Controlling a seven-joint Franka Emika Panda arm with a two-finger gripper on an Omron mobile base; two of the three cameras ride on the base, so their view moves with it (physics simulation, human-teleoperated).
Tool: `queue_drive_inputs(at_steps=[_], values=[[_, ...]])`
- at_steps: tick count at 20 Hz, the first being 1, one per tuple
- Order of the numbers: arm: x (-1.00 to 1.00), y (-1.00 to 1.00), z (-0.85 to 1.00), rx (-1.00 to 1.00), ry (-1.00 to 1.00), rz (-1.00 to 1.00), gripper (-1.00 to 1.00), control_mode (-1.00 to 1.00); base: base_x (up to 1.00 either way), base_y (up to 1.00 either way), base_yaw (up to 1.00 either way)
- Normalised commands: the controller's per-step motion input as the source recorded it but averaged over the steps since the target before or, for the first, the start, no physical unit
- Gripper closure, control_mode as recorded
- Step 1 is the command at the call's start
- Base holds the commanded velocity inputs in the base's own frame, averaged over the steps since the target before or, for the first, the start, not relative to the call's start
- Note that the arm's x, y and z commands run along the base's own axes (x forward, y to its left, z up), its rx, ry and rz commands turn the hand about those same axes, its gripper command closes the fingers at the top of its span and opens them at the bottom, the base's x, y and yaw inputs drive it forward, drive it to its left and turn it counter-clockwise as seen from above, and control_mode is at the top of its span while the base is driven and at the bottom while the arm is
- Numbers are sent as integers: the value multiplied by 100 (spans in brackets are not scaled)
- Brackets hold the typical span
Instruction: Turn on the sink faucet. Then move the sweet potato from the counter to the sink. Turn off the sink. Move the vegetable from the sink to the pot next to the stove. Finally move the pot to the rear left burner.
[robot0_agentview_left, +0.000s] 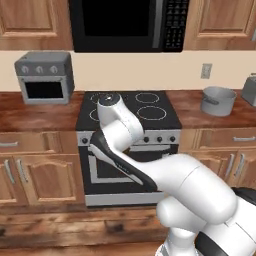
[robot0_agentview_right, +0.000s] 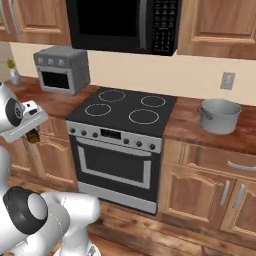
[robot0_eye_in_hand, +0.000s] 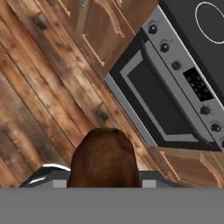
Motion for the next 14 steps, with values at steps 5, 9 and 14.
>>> queue_drive_inputs(at_steps=[5, 9, 14], values=[[0, 0, 0, 0, 0, 0, 100, 100, 2, -19, -45], [0, 0, 0, 0, 0, 0, 100, 100, 14, -17, -42], [0, 0, 0, 0, 0, 0, 100, 100, 21, -22, -35]])
